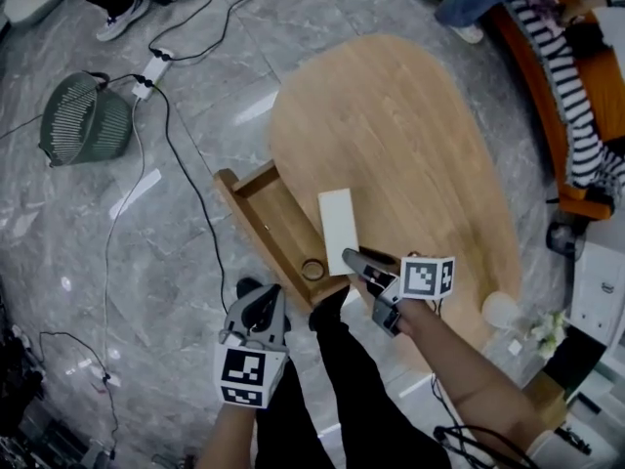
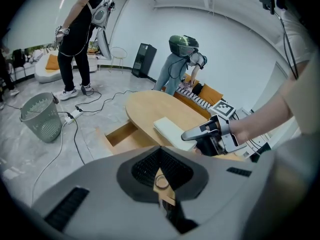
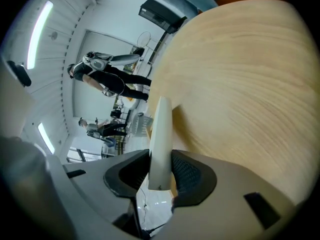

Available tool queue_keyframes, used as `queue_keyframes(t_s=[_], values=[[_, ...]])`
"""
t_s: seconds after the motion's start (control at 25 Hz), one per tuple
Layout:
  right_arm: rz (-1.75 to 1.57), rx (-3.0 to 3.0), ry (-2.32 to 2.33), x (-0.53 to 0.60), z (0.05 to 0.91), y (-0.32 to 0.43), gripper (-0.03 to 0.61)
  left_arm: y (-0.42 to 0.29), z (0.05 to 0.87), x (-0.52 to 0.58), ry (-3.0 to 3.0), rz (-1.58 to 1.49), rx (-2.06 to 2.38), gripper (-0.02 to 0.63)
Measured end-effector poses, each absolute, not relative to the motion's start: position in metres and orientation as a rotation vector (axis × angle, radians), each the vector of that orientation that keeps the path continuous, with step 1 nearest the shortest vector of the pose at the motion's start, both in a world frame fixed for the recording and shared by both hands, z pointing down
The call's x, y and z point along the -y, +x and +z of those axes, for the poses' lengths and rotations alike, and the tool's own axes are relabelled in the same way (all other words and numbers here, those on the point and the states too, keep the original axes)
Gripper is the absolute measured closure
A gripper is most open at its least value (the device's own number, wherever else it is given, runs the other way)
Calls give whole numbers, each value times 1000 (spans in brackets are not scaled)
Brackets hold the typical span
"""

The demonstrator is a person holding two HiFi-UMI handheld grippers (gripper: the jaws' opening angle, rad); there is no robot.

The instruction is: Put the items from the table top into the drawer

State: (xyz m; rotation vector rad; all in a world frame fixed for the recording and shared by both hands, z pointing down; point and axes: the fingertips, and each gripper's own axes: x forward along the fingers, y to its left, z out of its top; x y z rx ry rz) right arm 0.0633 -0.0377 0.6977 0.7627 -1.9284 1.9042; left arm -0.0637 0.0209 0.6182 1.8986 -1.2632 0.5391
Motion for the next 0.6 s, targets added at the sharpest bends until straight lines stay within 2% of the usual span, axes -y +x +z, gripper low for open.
queue_keyframes(t_s=[0.6], values=[[1585,1940,503,5,725,-1,419,-112,637,-62,1807,501,1318,614]])
